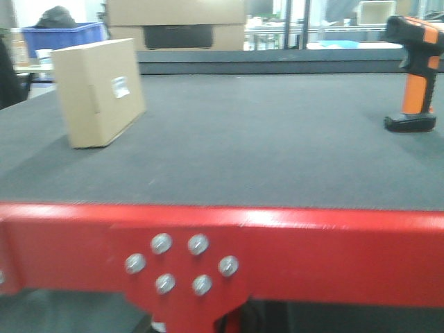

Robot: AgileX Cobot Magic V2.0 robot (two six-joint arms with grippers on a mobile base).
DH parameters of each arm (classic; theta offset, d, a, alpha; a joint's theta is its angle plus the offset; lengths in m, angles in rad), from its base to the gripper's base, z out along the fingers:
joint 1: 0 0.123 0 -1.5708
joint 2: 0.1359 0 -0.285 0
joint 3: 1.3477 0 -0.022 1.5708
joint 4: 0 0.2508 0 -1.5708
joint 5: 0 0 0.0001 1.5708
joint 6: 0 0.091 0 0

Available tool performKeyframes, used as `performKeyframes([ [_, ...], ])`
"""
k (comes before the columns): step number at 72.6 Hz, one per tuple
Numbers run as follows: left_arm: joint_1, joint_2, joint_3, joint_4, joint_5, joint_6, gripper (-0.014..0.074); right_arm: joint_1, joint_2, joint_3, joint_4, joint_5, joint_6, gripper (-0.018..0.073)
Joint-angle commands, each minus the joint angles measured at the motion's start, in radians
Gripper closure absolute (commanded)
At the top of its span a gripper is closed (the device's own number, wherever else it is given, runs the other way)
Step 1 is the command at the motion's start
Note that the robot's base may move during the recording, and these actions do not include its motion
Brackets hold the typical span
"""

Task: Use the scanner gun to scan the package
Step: 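Position the base at the table facing the cardboard box and scanner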

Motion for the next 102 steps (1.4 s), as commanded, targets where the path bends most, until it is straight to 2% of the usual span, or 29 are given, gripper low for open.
performKeyframes([
  [1,-0.006,-0.004,-0.002,0.001,-0.018,-0.004,0.0708,-0.003,-0.003,0.000,-0.006,-0.015,-0.002,0.0724],
  [102,-0.006,-0.004,-0.002,0.001,-0.018,-0.004,0.0708,-0.003,-0.003,0.000,-0.006,-0.015,-0.002,0.0724],
])
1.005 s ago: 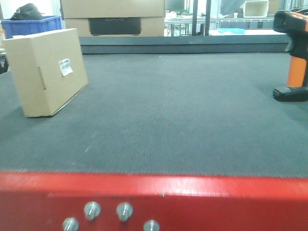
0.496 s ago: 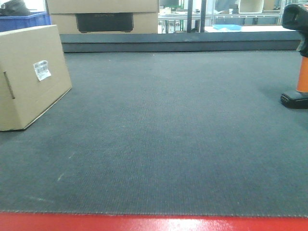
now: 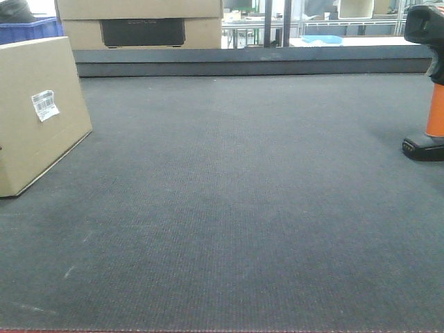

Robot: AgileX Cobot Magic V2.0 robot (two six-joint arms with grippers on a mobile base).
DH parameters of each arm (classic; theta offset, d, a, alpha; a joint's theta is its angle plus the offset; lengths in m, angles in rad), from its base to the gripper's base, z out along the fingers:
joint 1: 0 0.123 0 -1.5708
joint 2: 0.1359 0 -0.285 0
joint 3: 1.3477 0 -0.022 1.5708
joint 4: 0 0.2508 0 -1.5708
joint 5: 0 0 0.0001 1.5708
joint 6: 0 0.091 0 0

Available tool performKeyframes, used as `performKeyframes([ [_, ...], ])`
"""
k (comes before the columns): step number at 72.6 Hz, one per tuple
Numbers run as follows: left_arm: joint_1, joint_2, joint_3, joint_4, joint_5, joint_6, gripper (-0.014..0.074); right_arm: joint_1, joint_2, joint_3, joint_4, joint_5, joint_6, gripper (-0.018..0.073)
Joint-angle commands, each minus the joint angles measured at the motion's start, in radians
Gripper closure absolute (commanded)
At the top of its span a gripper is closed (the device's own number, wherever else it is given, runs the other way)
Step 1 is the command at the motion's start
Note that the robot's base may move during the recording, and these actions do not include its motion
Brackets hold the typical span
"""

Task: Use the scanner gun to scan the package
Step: 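Position the base at the table facing the cardboard box and scanner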

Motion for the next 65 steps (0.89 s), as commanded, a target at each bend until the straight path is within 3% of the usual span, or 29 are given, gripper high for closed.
performKeyframes([
  [1,-0.006,-0.004,-0.002,0.001,-0.018,-0.004,0.0708,-0.003,-0.003,0.000,-0.006,-0.015,-0.002,0.0724],
  [50,-0.006,-0.004,-0.002,0.005,-0.059,-0.004,0.0708,-0.003,-0.003,0.000,-0.006,-0.015,-0.002,0.0724],
  [65,-0.006,0.020,-0.202,0.005,0.253,-0.004,0.0708,-0.003,-0.003,0.000,-0.006,-0.015,-0.002,0.0724],
])
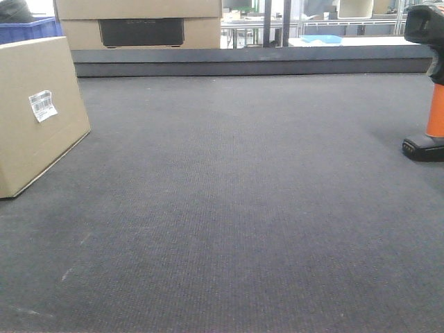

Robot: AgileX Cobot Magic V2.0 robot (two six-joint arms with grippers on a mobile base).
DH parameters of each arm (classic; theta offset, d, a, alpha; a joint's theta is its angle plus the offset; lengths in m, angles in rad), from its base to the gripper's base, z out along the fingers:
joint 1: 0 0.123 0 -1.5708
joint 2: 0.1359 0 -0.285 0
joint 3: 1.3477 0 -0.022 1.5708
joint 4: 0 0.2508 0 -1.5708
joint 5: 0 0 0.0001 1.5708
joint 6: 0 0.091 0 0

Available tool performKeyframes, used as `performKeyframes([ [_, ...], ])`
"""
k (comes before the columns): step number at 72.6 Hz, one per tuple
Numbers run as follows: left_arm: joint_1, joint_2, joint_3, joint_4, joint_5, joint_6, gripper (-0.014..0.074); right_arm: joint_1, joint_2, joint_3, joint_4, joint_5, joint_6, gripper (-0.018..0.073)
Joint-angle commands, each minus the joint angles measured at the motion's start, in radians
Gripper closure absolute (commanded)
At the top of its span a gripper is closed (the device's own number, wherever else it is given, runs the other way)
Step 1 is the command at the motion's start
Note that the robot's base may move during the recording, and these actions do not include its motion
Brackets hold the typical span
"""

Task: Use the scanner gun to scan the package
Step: 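Position the base at the table facing the cardboard box and scanner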

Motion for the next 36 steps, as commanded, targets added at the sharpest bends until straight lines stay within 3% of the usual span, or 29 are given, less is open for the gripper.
performKeyframes([
  [1,-0.006,0.031,-0.115,0.002,0.098,-0.004,0.0708,-0.003,-0.003,0.000,-0.006,-0.015,-0.002,0.0724],
  [15,-0.006,0.225,-0.337,0.004,0.190,0.023,0.0708,-0.003,-0.003,0.000,-0.006,-0.015,-0.002,0.0724],
  [27,-0.006,0.510,-0.555,0.004,0.388,0.023,0.0708,-0.003,-0.003,0.000,-0.006,-0.015,-0.002,0.0724],
  [36,-0.006,0.687,-0.671,0.004,0.417,0.023,0.0708,-0.003,-0.003,0.000,-0.006,-0.015,-0.002,0.0724],
])
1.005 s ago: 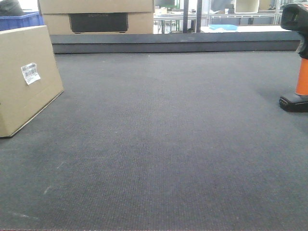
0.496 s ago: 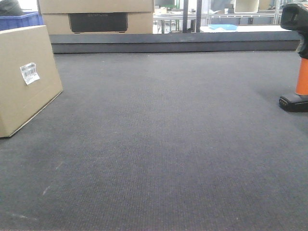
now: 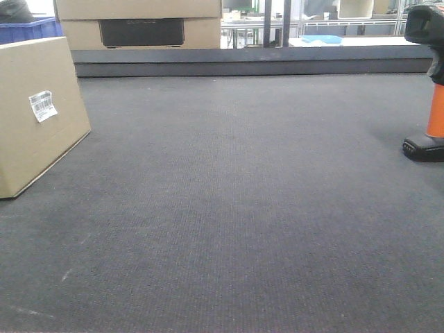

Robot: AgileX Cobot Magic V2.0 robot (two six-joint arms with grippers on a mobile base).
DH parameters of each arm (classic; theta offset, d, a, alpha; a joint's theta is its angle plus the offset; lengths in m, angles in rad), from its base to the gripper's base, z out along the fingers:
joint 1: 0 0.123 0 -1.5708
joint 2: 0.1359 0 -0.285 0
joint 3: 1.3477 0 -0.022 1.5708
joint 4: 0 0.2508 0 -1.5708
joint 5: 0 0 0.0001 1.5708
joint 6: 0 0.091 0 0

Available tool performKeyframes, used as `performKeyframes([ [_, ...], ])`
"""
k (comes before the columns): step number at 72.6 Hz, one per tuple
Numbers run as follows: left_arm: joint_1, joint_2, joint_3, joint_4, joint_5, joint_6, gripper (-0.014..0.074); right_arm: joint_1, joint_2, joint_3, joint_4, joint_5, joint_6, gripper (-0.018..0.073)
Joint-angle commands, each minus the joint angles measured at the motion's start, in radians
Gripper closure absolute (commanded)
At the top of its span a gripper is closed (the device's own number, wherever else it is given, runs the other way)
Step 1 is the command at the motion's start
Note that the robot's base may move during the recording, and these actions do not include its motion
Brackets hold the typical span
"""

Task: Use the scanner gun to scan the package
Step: 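Position the base at the table facing the cardboard box and scanner, then lower the left gripper onto the cardboard box and grasp its top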

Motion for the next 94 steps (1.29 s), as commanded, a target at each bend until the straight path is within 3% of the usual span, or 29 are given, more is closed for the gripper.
performKeyframes([
  [1,-0.006,0.116,-0.076,0.000,0.019,0.006,0.0708,-0.003,-0.003,0.000,-0.006,-0.015,-0.002,0.0724],
  [9,-0.006,0.225,-0.164,0.000,0.022,0.006,0.0708,-0.003,-0.003,0.000,-0.006,-0.015,-0.002,0.0724],
  [21,-0.006,0.448,-0.382,0.000,0.169,0.006,0.0708,-0.003,-0.003,0.000,-0.006,-0.015,-0.002,0.0724],
  [43,-0.006,0.755,-0.632,0.002,0.284,0.006,0.0697,-0.003,-0.003,0.000,-0.006,-0.015,-0.002,0.0724],
  [50,-0.006,0.813,-0.663,0.002,0.298,0.006,0.0584,-0.003,-0.003,0.000,-0.006,-0.015,-0.002,0.0724],
  [64,-0.006,0.868,-0.672,0.030,0.289,0.006,0.0174,-0.003,-0.003,0.000,-0.006,-0.015,-0.002,0.0724],
  [72,-0.006,0.885,-0.672,0.037,0.285,0.006,0.0024,-0.003,-0.003,0.000,-0.006,-0.015,-0.002,0.0724],
  [76,-0.006,0.902,-0.672,0.037,0.283,0.006,-0.0011,-0.003,-0.003,0.000,-0.006,-0.015,-0.002,0.0724],
  [94,-0.006,0.996,-0.672,0.038,0.335,-0.039,-0.0005,-0.003,-0.003,0.000,-0.006,-0.015,-0.002,0.0724],
])
